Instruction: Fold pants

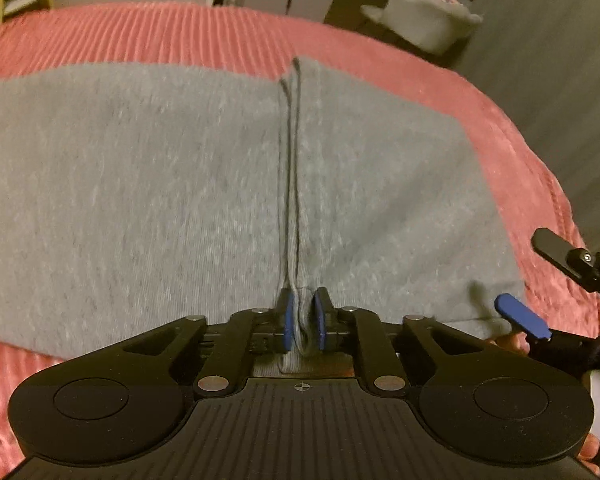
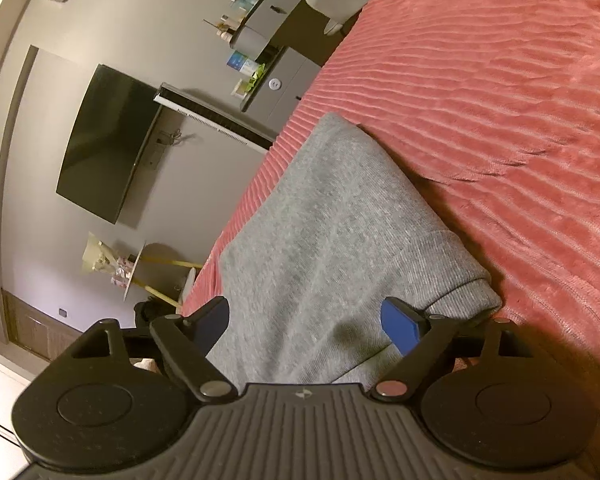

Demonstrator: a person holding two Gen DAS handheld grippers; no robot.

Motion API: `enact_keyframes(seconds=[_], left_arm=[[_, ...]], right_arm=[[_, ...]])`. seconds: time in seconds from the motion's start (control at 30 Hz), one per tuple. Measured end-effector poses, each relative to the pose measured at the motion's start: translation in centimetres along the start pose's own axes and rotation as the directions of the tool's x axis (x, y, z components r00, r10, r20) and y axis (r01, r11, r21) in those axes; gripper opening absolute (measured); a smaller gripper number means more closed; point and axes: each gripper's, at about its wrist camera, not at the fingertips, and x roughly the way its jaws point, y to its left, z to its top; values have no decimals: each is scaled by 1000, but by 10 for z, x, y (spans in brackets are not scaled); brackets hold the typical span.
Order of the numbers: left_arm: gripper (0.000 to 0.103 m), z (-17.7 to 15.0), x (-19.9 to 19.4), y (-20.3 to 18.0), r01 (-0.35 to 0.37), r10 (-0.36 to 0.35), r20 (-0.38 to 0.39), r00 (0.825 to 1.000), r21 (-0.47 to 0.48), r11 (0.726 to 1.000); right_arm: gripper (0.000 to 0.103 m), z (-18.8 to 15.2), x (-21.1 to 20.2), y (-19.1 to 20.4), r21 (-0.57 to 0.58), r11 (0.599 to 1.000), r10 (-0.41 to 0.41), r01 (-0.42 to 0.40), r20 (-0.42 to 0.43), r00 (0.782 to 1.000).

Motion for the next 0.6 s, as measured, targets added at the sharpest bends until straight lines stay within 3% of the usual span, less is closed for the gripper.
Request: enact_keyframes(seconds=[0.03,0.1,0.27,0.43,0.6], left_arm=[[23,1,-4,-4,-2,1,17,1000,34,999],[49,5,-8,-8,3,-7,47,999,85,996],[71,16,2,-14,-82,76,67,995,81,993],[71,23,18,16,-28,24,-50,998,-75,997],[70,36,26,23,45,-52,-48,998,-136,990]], right_arm=[[85,0,0,0,2,1000,0,0,2,1000],[86,2,1,-1,9,1000,-4,4,0,1000],[87,3,3,-3,14,1000,-1,1,0,1000],[88,2,4,-7,32,999,13,-13,3,1000],[89,2,7,-6,31,999,21,-21,2,1000]])
